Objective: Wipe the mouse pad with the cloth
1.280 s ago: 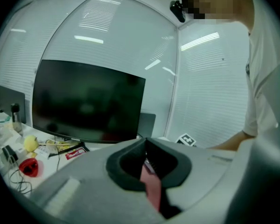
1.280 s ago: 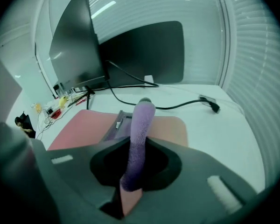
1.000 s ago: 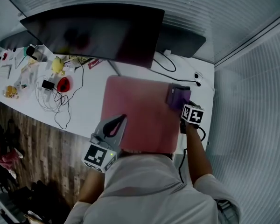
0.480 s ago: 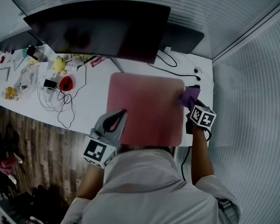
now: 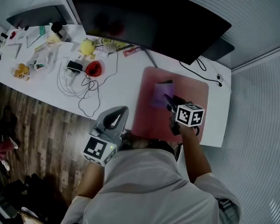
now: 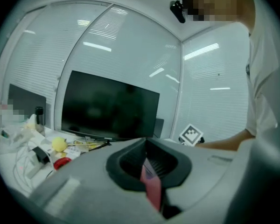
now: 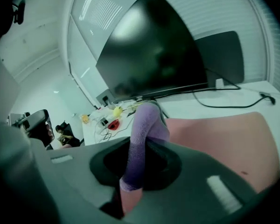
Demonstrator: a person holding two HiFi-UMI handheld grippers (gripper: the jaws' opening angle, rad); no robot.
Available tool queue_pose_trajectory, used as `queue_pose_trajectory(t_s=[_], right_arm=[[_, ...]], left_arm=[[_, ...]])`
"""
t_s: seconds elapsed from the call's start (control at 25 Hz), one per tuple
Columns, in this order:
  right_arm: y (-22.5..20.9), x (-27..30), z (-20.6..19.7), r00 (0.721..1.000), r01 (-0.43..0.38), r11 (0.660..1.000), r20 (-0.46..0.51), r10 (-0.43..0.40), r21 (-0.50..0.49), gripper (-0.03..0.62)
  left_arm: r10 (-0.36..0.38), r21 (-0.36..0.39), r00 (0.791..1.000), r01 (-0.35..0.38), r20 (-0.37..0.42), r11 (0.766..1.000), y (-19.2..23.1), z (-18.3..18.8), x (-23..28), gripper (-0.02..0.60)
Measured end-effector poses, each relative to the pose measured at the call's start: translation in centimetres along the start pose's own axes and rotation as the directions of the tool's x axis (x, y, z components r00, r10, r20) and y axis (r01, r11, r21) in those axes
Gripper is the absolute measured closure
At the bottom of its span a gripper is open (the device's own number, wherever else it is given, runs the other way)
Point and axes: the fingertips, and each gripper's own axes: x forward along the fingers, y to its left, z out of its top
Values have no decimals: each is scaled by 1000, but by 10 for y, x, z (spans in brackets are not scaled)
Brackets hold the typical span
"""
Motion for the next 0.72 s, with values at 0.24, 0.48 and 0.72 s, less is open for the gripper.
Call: queue_pose_trajectory(t_s=[0.24,0.48,0.72], right_arm=[[79,88,-27,995,-80,997,-70,78,-24,545],[60,132,-59,986,30,996,-162,-43,-80,545],[-2,92,-70,968,169,983,-175,-179,-73,545]], left_arm=[[-19,16,1000,19,5,1000,41,-12,-53,580],[-12,12,998,13,-55,1000,56,-31,-66,580],[-75,18,995,76,-66,997,30,-30,-39,580]])
